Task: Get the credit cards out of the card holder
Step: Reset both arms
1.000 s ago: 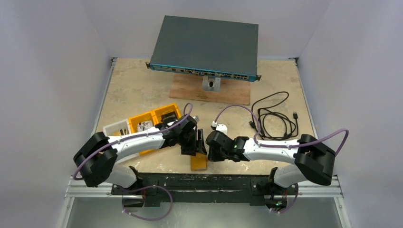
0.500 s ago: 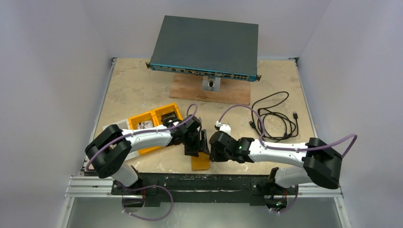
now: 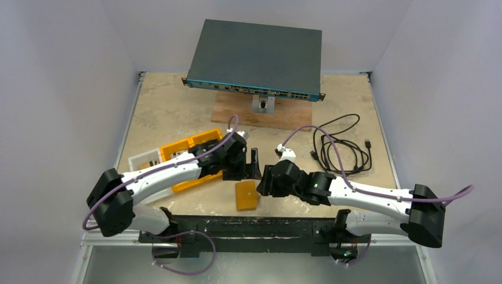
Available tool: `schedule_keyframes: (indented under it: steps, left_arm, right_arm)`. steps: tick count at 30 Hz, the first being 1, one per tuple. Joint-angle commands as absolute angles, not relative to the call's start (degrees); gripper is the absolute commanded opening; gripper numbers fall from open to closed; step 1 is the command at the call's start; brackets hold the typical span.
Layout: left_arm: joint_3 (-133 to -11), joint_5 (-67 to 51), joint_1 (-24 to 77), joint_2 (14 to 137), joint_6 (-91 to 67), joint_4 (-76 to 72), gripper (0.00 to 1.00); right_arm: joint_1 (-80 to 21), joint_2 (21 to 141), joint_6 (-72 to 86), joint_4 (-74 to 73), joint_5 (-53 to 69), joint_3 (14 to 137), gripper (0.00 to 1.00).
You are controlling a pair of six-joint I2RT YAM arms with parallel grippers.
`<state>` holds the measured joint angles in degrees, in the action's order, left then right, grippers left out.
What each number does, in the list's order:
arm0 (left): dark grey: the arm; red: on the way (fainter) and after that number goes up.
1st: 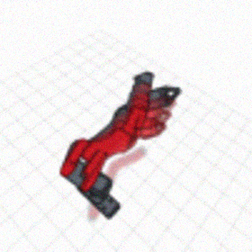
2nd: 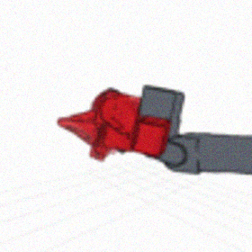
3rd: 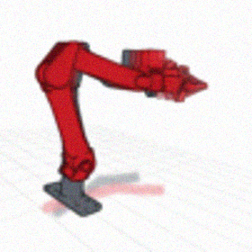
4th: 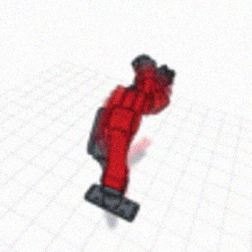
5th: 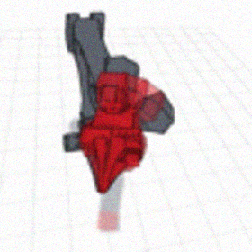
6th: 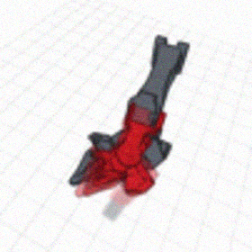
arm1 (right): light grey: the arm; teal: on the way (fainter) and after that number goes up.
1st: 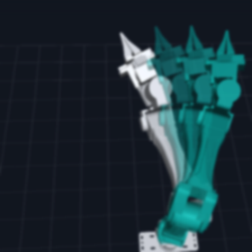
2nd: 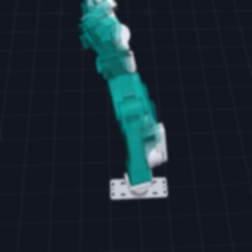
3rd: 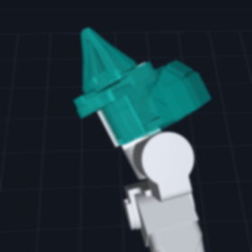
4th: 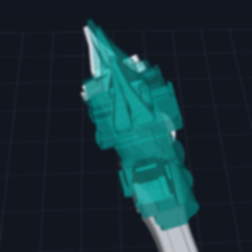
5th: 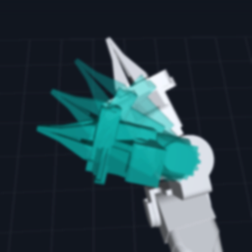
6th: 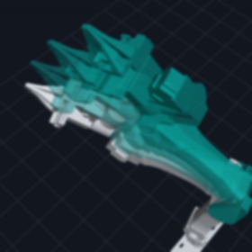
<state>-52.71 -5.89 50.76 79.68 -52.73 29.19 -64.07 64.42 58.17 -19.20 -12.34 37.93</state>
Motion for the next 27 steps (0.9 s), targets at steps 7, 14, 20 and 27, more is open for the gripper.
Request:
schedule_keyframes:
  steps: [7, 14, 20, 27]
  left_arm:
    - [-61.24, 4.38, 47.35, 65.04, -43.09, 40.81, 1.0]
    - [-67.66, 13.39, 42.89, 58.79, -38.53, 52.63, 1.0]
    - [-67.47, 13.59, 39.48, 54.68, -36.48, 53.92, 1.0]
    - [-67.85, 14.5, 39.38, 53.32, -35.62, 54.54, 1.0]
  right_arm:
    - [-62.31, 56.96, 55.64, -20.57, -23.32, 46.94, 0.88]
    - [-61.71, 62.1, 50.67, -21.15, -26.21, 57.73, 0.99]
    - [-61.1, 65.56, 49.29, -20.76, -26.28, 61.86, 0.99]
    - [-60.48, 67.23, 48.13, -20.87, -26.11, 63.66, 0.99]
